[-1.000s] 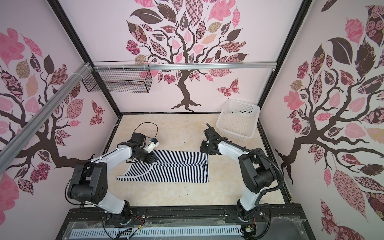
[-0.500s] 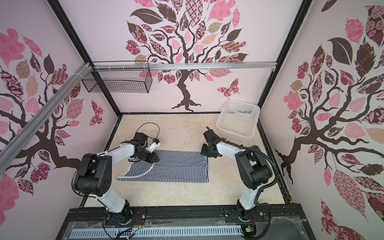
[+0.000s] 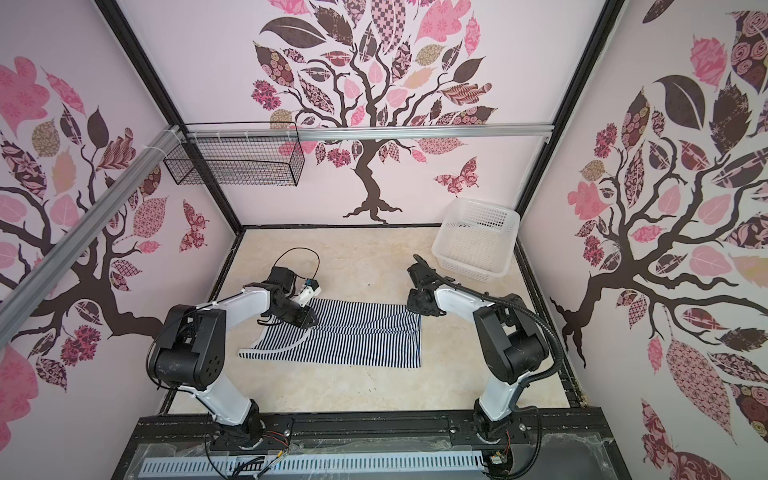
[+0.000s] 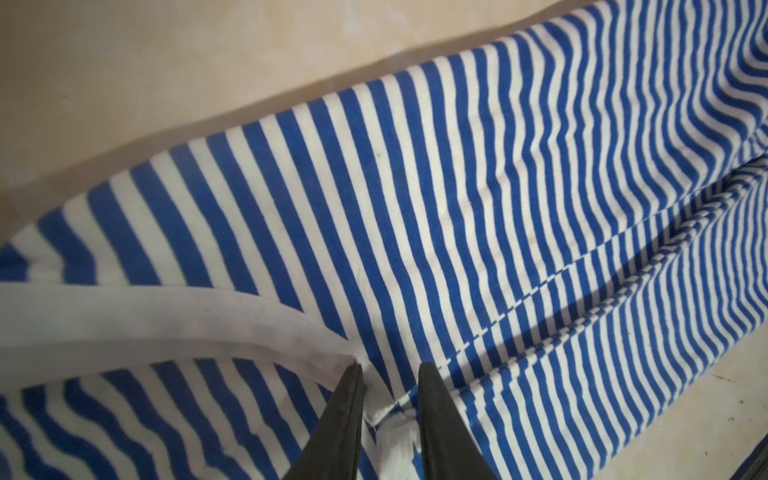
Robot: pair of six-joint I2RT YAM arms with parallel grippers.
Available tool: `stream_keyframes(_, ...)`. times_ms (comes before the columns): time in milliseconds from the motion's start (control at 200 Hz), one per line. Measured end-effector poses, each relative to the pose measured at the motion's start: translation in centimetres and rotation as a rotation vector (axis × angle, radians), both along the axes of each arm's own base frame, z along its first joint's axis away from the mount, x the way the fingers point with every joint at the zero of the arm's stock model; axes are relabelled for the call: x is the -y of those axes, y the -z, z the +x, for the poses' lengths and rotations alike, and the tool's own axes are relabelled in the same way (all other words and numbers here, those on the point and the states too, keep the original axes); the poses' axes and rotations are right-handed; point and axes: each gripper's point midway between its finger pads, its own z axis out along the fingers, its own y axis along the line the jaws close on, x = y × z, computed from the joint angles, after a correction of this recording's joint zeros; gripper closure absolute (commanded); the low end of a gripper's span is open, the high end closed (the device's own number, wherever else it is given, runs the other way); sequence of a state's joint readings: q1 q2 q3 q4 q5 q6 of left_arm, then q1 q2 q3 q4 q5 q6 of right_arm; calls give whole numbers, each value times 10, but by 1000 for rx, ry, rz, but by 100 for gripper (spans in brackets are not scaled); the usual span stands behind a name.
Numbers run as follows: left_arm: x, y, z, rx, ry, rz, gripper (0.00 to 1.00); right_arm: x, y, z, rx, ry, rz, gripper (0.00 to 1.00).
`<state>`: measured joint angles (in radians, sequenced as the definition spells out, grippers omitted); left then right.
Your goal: Fold and stack the tank tops
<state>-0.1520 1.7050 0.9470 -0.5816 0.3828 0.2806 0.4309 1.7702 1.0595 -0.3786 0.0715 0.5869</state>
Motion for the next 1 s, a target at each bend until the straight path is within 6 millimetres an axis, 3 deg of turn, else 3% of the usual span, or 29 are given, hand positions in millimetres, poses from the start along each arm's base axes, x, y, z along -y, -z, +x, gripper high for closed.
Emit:
stream_keyframes(85, 0, 0, 1, 4, -1, 1, 73, 0, 10, 5, -19, -7, -24, 59)
stream_keyframes(260, 0, 0, 1, 3, -1, 5, 73, -4, 0, 4, 6, -22, -21, 54)
stream_keyframes(425, -7, -8, -1, 21, -4, 44, 72, -14, -41, -2, 83, -40, 32, 54)
stream_keyframes(510, -15, -28, 4, 90, -20, 62, 71, -29, -63, -5, 131, -72, 82, 55)
stream_keyframes(585, -24, -48, 12, 158, -49, 70, 71, -40, -69, -8, 142, -97, 116, 56)
stream_keyframes(695, -47, -69, 35, 224, -123, 87, 68, -53, -58, -16, 112, -129, 154, 56)
stream_keyframes(741, -59, -75, 48, 242, -156, 105, 58, -57, -50, -21, 88, -141, 160, 55)
stream_keyframes(781, -70, -79, 60, 256, -180, 129, 41, -60, -42, -24, 66, -149, 158, 55)
stream_keyframes(806, -77, -81, 70, 264, -204, 146, 37, -61, -37, -26, 54, -152, 158, 55)
stream_keyframes(891, -98, -81, 93, 281, -248, 197, 33, -66, -20, -33, 14, -168, 154, 54)
stream_keyframes(1001, -121, -74, 106, 274, -293, 245, 32, -72, -8, -42, -16, -180, 159, 54)
